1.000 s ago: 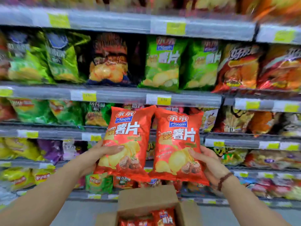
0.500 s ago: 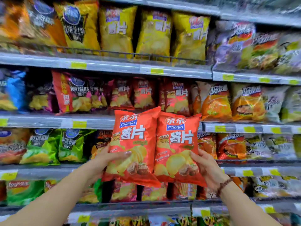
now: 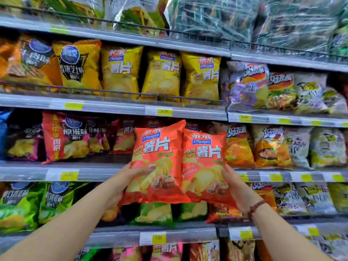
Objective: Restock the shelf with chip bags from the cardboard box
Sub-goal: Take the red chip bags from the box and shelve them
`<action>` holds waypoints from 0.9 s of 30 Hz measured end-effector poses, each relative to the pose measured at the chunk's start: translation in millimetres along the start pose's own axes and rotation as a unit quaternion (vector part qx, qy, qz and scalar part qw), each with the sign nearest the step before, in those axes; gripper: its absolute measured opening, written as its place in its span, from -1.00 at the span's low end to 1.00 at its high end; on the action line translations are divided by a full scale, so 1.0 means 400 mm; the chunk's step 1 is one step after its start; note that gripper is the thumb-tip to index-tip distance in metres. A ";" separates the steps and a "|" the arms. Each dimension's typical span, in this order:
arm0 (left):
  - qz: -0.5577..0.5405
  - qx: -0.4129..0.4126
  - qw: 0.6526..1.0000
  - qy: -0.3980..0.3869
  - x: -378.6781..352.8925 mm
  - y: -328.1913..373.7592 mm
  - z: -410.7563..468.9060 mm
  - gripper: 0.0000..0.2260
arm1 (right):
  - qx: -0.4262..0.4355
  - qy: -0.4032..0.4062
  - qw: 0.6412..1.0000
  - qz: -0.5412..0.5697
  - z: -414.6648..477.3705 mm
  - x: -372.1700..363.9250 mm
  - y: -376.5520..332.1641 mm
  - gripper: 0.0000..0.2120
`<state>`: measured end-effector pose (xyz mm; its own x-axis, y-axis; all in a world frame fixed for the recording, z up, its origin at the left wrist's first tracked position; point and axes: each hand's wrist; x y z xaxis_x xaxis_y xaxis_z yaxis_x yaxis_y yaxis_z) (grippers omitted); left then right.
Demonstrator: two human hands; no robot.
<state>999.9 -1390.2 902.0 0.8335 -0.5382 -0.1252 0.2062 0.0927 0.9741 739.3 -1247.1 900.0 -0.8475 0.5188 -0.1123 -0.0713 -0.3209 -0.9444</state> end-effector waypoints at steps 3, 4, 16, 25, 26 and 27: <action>0.002 0.000 1.000 0.000 -0.038 0.008 0.036 -0.09 | -0.009 -0.042 0.999 -0.033 0.047 0.037 -0.010 -0.04; 0.003 -0.002 1.000 0.005 -0.050 0.010 0.052 -0.08 | -0.006 -0.039 0.998 -0.045 0.062 0.045 -0.017 0.02; 0.022 -0.009 0.998 0.055 -0.013 0.043 0.187 -0.08 | -0.005 0.011 0.998 -0.065 0.278 0.044 -0.004 -0.16; 0.047 0.010 0.996 0.078 0.086 0.064 0.220 -0.19 | 0.006 0.015 0.999 -0.048 0.420 0.019 -0.030 -0.20; 0.046 0.007 0.996 0.078 0.098 0.069 0.223 -0.18 | 0.016 0.017 0.998 -0.058 0.435 0.010 -0.029 -0.10; 0.047 0.007 0.996 0.079 0.107 0.072 0.229 -0.16 | 0.026 0.018 0.997 -0.064 0.451 0.003 -0.023 -0.03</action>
<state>994.5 -1487.3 941.8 0.9195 -0.3885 -0.0601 0.1169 0.1244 0.9853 644.0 -1386.6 964.2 -0.8110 0.5851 -0.0040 -0.2050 -0.2904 -0.9347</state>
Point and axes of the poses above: each hand's wrist, its own z-axis towards the middle knuckle, its own x-axis out of the back of the hand, y = z × x, and after that the axes turned 12 degrees about y, right-handed
